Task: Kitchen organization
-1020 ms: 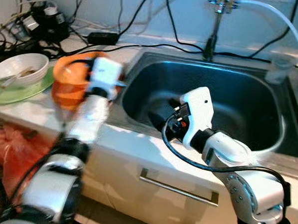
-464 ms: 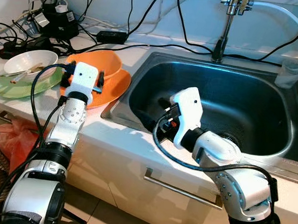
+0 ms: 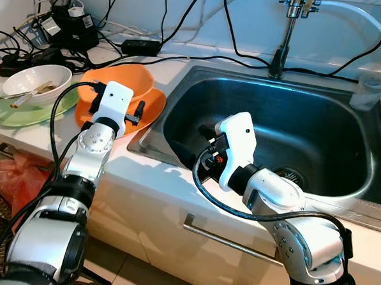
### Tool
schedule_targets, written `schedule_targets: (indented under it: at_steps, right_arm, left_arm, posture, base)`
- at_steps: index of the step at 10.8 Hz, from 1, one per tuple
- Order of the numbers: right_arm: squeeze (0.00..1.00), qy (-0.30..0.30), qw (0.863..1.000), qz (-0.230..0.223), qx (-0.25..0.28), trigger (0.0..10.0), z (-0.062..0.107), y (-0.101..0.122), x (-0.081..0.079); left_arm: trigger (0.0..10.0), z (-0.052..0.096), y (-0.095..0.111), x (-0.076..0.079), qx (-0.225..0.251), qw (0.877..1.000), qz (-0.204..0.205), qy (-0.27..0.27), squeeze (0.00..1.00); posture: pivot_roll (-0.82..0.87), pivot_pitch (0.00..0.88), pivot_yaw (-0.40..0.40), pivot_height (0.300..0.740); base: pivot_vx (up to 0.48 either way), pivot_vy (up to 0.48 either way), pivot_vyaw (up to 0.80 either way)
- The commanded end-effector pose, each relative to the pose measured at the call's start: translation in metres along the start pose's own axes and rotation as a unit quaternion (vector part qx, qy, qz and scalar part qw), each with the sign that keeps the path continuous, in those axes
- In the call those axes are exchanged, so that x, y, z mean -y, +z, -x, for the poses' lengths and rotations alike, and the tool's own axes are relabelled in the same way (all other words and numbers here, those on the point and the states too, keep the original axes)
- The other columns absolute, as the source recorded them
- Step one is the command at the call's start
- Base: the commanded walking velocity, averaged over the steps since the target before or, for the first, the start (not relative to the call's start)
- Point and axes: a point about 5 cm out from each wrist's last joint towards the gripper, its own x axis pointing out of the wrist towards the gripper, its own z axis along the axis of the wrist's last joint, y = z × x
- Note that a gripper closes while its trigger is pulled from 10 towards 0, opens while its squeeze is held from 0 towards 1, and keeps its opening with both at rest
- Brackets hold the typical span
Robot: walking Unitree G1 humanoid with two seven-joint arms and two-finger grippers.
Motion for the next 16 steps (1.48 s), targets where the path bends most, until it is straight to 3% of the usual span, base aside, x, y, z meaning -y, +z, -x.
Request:
schedule_targets:
  at_steps: [1, 4, 9, 10, 11, 16]
  right_arm:
    - [0.0, 0.01, 1.0, -0.004, 0.006, 10.0, 0.002, 0.002, -0.004]
    - [0.0, 0.005, 1.0, -0.004, 0.007, 10.0, 0.005, 0.001, -0.009]
    - [0.0, 0.003, 1.0, -0.001, 0.004, 10.0, 0.006, 0.0, -0.01]
    - [0.0, 0.002, 1.0, -0.001, 0.004, 10.0, 0.006, 0.0, -0.01]
    - [0.0, 0.001, 1.0, -0.001, 0.004, 10.0, 0.006, 0.0, -0.009]
    - [0.0, -0.003, 1.0, 0.0, 0.004, 10.0, 0.007, 0.0, -0.008]
  left_arm:
    - [10.0, -0.003, 0.003, 0.0, -0.009, 1.0, -0.001, -0.019, 0.0]
    - [10.0, -0.007, 0.002, -0.003, -0.042, 0.998, -0.009, -0.053, 0.0]
    - [10.0, -0.005, -0.002, -0.028, -0.075, 0.997, -0.023, -0.022, 0.0]
    - [4.4, -0.005, -0.002, -0.03, -0.078, 0.996, -0.021, -0.024, 0.0]
    - [0.0, -0.005, -0.002, -0.031, -0.08, 0.996, -0.019, -0.026, 0.0]
    - [0.0, -0.005, -0.003, -0.031, -0.081, 0.996, -0.012, -0.035, 0.0]
  posture:
    - [-0.09, 0.0, 0.123, 0.74]
    - [-0.1, 0.0, 0.134, 0.74]
    - [-0.1, 0.0, 0.134, 0.74]
    - [-0.1, 0.0, 0.133, 0.74]
    - [-0.11, 0.0, 0.133, 0.74]
    - [-0.11, 0.0, 0.132, 0.74]
  base:
    - [0.0, 0.0, 0.0]
    - [0.0, 0.0, 0.0]
    - [0.0, 0.0, 0.0]
    - [0.0, 0.0, 0.0]
    - [0.0, 0.0, 0.0]
    - [0.0, 0.0, 0.0]
